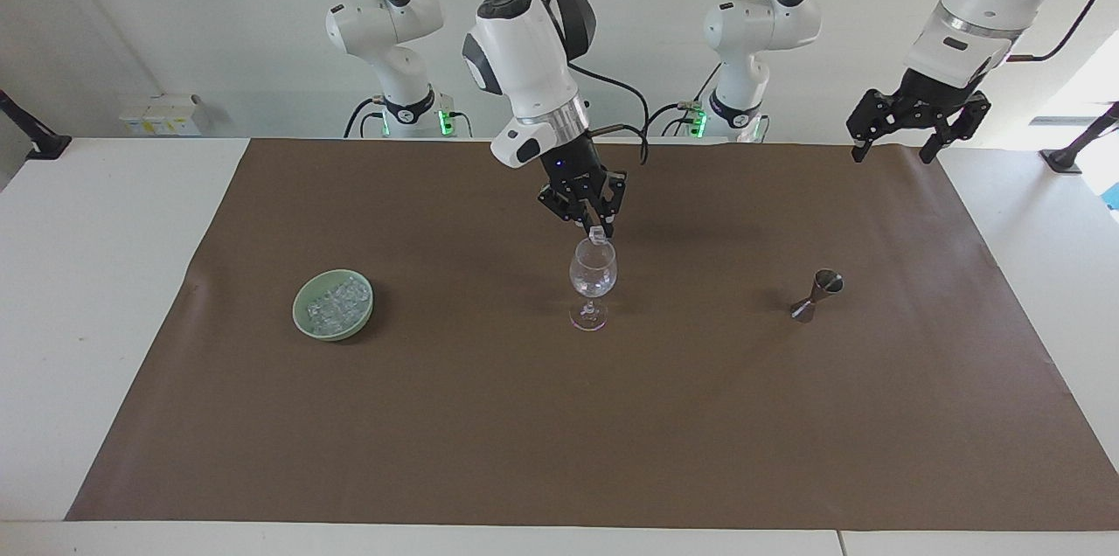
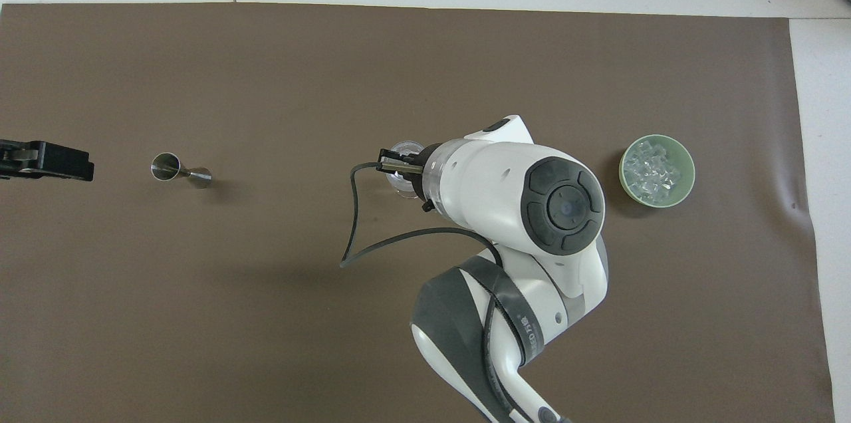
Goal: Pour wine and add ice with both arms
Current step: 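Tilt the green cup over the clear glass to pour ice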
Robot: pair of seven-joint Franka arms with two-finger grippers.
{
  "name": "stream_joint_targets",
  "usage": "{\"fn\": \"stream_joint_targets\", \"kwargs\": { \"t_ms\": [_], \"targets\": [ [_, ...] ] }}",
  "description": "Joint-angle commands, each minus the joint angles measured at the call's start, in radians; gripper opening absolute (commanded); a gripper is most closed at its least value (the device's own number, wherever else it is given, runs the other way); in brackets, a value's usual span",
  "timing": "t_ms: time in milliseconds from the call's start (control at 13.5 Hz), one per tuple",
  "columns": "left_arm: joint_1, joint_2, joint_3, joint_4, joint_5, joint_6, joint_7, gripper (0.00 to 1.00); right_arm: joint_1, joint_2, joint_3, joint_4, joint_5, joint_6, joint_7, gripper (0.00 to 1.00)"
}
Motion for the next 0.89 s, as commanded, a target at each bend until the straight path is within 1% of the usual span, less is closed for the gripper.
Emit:
{"fn": "stream_joint_targets", "kwargs": {
  "t_ms": [0, 297, 445, 519, 742, 816],
  "targets": [
    [0.002, -0.036, -0.001, -0.043, -0.002, 0.018, 0.012, 1.0, 0.001, -0.021, -0.002, -0.032, 0.012, 0.024, 0.012, 0.0],
    [-0.033, -0.043, 0.017, -0.049, -0.007, 0.015, 0.005, 1.0, 0.001, -0.023, -0.003, -0.032, 0.006, 0.022, 0.031, 0.0],
    [-0.067, -0.044, 0.034, -0.05, -0.007, 0.009, 0.004, 1.0, 0.001, -0.023, -0.002, -0.032, 0.002, 0.022, 0.031, 0.06],
    [-0.092, -0.044, 0.062, -0.05, -0.007, 0.009, 0.002, 1.0, 0.001, -0.023, -0.003, -0.032, 0.002, 0.022, 0.04, 0.06],
    [-0.081, -0.046, 0.063, -0.052, -0.007, 0.007, 0.002, 1.0, 0.001, -0.024, -0.002, -0.038, 0.0, 0.022, 0.064, 0.08],
    [-0.073, -0.044, 0.063, -0.046, -0.016, -0.003, 0.002, 1.0, 0.001, -0.024, -0.002, -0.039, 0.0, 0.022, 0.064, 0.1]
  ]
}}
